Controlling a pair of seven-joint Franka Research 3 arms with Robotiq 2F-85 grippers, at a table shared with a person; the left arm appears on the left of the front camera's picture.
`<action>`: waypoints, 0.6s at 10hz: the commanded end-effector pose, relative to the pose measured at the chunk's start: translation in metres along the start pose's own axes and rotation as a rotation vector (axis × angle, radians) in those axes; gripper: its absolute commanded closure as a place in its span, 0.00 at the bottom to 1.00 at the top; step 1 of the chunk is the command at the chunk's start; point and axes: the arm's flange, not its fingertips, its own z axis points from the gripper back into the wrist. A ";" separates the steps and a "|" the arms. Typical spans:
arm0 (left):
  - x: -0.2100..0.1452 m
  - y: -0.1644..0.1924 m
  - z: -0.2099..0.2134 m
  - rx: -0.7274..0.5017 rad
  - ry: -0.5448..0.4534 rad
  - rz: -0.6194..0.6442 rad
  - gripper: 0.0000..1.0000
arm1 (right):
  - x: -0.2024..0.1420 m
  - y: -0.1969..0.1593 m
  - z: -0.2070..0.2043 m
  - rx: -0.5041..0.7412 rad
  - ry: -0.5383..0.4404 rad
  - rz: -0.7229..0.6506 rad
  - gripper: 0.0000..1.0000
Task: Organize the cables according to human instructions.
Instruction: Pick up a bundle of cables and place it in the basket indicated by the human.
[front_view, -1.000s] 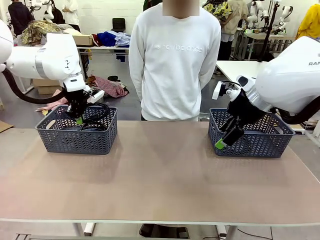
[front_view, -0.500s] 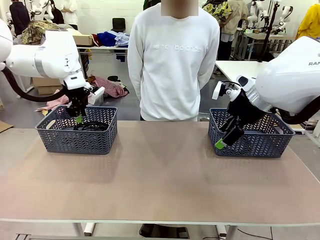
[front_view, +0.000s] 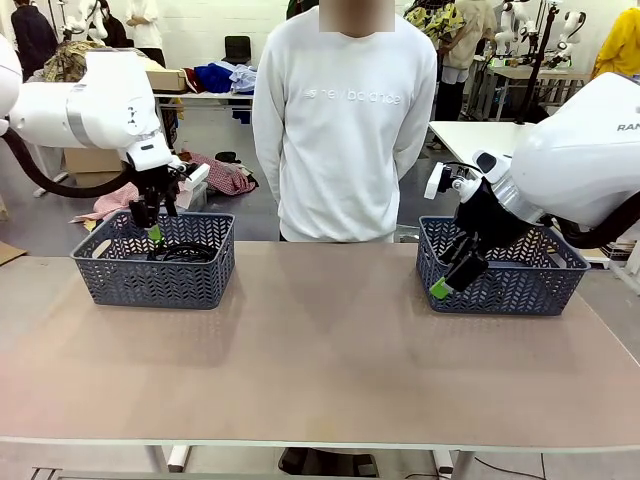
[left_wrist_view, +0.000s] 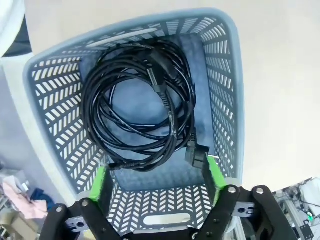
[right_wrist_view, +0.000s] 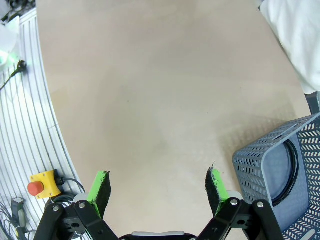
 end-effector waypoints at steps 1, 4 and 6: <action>-0.001 -0.006 0.004 0.004 -0.029 0.021 0.00 | 0.002 -0.001 0.001 -0.002 0.003 -0.004 0.00; 0.007 -0.015 -0.006 0.029 -0.110 0.035 0.00 | 0.002 -0.001 0.001 -0.002 0.003 -0.004 0.00; 0.002 -0.001 0.005 0.018 -0.018 0.013 0.00 | 0.002 -0.001 0.001 -0.002 0.003 -0.004 0.00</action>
